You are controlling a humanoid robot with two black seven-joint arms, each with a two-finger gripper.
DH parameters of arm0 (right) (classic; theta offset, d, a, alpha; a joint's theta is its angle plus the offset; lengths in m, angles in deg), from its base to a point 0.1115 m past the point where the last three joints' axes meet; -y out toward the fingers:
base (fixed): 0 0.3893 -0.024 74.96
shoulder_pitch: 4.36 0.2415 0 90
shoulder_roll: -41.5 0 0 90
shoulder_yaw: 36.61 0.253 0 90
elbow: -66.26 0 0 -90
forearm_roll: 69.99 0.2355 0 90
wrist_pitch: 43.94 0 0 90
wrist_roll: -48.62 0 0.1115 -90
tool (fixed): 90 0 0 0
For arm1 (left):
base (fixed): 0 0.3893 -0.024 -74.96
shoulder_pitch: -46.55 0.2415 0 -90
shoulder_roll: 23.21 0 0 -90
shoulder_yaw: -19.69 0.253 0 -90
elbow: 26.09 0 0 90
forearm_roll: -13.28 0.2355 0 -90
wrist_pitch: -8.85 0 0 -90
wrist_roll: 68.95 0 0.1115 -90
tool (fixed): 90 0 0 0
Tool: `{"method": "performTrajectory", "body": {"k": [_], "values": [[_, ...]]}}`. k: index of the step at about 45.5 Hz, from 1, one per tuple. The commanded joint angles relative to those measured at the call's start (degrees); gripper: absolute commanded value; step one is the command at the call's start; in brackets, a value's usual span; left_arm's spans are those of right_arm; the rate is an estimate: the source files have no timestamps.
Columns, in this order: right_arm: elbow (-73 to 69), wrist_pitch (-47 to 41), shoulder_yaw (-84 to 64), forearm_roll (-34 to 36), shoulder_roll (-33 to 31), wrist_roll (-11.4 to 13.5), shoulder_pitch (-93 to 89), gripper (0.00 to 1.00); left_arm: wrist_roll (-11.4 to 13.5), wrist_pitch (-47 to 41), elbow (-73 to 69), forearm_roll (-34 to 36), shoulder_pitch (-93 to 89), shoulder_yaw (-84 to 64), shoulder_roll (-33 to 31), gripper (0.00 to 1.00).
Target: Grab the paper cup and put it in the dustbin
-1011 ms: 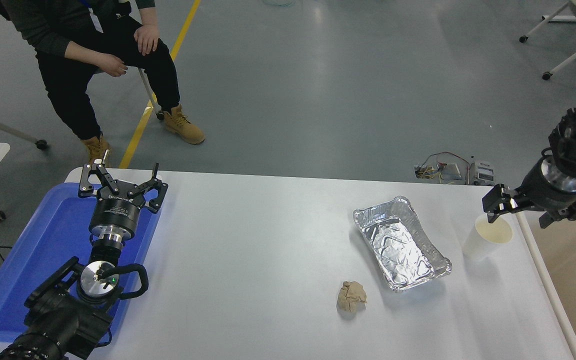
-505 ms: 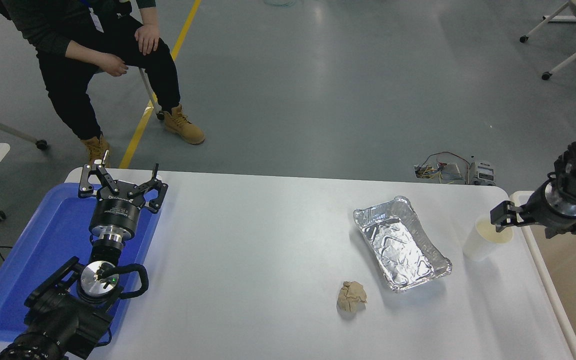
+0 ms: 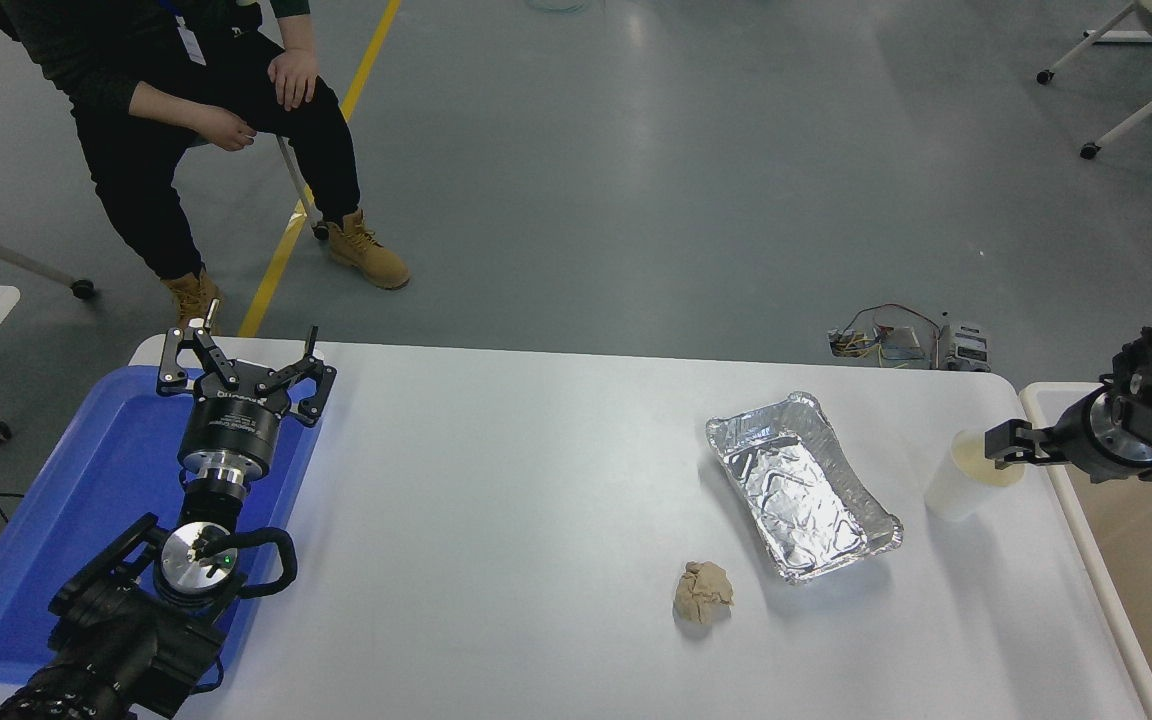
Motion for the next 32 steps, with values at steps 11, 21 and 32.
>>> {"method": "performTrajectory", "body": {"k": [11, 21, 32], "values": [[0.2, 5.2, 2.4, 0.0, 0.3, 0.0, -2.8, 0.77, 0.0, -0.1, 0.0, 0.1, 0.0, 0.0, 0.0, 1.0], [-0.1, 5.2, 2.4, 0.0, 0.4, 0.0, -3.6, 0.56, 0.0, -0.1, 0.0, 0.0, 0.0, 0.0, 0.0, 1.0], [-0.6, 5.1, 2.4, 0.0, 0.5, -0.5, -3.6, 0.41, 0.0, 0.0, 0.0, 0.0, 0.0, 0.0, 0.0, 1.0]]}}
